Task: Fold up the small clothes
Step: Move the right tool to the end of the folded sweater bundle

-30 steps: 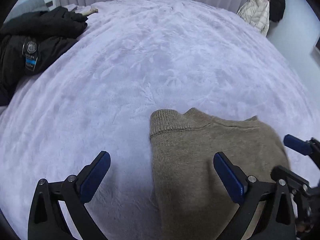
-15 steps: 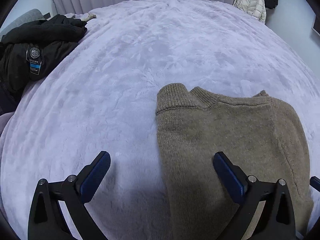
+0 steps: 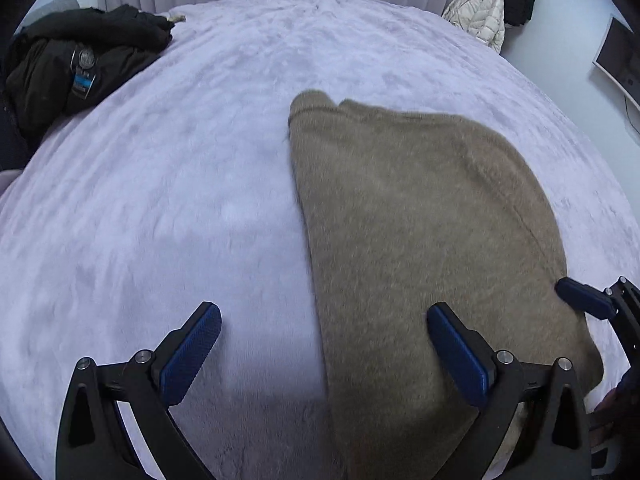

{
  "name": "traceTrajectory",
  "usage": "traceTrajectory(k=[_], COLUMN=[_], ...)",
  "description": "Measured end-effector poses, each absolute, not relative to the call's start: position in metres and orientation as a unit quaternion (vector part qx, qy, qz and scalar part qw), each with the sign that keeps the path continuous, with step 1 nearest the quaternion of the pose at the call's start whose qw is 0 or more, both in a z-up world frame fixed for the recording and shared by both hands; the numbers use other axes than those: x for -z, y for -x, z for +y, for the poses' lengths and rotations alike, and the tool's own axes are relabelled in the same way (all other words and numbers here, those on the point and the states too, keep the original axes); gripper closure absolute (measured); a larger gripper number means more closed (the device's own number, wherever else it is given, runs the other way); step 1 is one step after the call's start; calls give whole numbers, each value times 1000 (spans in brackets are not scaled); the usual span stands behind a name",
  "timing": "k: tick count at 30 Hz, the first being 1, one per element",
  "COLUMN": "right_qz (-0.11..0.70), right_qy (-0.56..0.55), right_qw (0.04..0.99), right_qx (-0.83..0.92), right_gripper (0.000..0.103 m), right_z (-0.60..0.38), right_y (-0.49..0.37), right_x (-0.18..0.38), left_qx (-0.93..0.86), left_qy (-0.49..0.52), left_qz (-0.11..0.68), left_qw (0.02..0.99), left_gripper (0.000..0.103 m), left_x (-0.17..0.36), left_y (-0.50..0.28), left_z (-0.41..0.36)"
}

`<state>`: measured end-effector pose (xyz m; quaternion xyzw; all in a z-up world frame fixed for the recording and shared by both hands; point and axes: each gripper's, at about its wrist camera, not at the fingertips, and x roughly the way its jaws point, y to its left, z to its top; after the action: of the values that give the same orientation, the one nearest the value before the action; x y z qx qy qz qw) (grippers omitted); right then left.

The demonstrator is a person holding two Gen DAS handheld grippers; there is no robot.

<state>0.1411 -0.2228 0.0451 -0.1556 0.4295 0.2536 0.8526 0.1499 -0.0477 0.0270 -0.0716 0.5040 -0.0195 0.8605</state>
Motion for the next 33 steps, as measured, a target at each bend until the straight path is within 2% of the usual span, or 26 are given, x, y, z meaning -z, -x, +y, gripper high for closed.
traceTrajectory(k=[4,7,10,14,18,24,28,33], right_qz=[403,419,471,478,472,507,542,556], right_qy=[176,177,134,69,-18,-176,-204,-178], right_qw=[864,858,839,845,853,818,778,763], right_qx=[-246,-239,-235,-232,-222,-206,-245,-277], right_gripper=[22,20,20,20,19,19,19,17], right_z=[-233,-251,-278,-318,-354,-380,-346,-298], right_y=[-104,-83,-77,-66,-88,-163,-202,-227], right_x=[-40,-35,-30,-45,-65,-53,-29,0], left_qx=[34,38,35,47,84,113,135,153], left_qy=[129,130,113,98,140,245,238,197], left_qz=[491,483,506,495,497,543,564,555], left_qw=[861,865,854,862,852,795,779,794], left_gripper=[0,0,0,0,0,0,0,0], left_x=[-23,-23,-22,-38,-55,-31,-12,1], left_y=[-110,-87,-69,-52,-76,-151,-176,-187], left_z=[-30,-22,-16,-4,16,13,-26,-64])
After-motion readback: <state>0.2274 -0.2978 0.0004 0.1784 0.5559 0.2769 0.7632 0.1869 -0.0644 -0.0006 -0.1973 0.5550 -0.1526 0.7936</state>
